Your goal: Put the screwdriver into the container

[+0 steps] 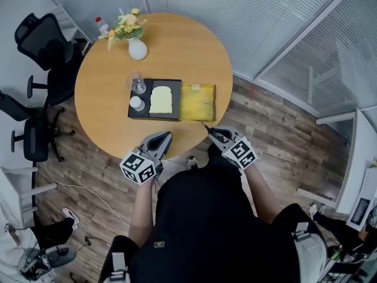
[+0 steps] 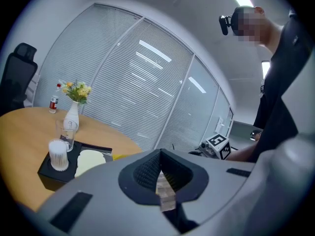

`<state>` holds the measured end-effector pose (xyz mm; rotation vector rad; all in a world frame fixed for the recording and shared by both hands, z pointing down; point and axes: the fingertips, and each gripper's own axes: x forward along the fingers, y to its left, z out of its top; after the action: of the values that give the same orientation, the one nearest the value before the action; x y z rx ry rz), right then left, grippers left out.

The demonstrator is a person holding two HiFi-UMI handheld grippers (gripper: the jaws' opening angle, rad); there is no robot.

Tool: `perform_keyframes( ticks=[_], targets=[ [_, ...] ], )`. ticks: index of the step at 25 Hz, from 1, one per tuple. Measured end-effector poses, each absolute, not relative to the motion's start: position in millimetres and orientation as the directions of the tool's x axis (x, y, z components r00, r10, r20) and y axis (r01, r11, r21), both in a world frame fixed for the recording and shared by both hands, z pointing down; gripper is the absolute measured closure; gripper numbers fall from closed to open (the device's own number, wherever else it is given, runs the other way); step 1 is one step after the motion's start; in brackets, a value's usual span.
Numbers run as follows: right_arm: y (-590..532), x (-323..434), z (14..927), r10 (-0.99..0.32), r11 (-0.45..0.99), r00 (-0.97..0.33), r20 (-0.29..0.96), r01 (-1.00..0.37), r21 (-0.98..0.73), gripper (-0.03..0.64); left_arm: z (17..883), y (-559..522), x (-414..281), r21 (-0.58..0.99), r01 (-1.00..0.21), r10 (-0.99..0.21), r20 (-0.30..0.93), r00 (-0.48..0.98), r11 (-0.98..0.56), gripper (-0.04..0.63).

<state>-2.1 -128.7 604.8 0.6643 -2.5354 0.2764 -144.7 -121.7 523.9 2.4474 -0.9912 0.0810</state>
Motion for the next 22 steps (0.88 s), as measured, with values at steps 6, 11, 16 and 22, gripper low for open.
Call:
perform_keyframes(
  ticks=[6, 11, 16, 22],
  targets=[
    [-155.2, -3.0, 614.8, -0.368, 0.88, -0.744, 0.558, -0.473, -0.05, 0.555, 522.4, -126.4, -163.0, 0.426, -0.713, -0.692, 0.237, 0.681, -0.556, 0.591],
    [-182.2, -5.5, 626.6, -0.344, 0.895, -0.725, 0.597, -0.445, -0.026, 0.555, 520.6, -132.6, -170.7, 0.422, -0.741, -0.722, 0.244, 0.648, -0.523, 0.591],
    [-199.0, -6.7, 644.2, -0.312, 0.898, -0.704, 0.638, -0.437, -0.043, 0.555, 526.9, -137.6, -174.0, 0.434, -0.759, -0.741, 0.257, 0.621, -0.485, 0.591],
    [-210.2, -6.0, 659.0, -0.267, 0.9, -0.697, 0.666, -0.427, -0.086, 0.555, 528.2, -152.9, -171.4, 0.437, -0.779, -0.763, 0.265, 0.59, -0.45, 0.591]
  ],
)
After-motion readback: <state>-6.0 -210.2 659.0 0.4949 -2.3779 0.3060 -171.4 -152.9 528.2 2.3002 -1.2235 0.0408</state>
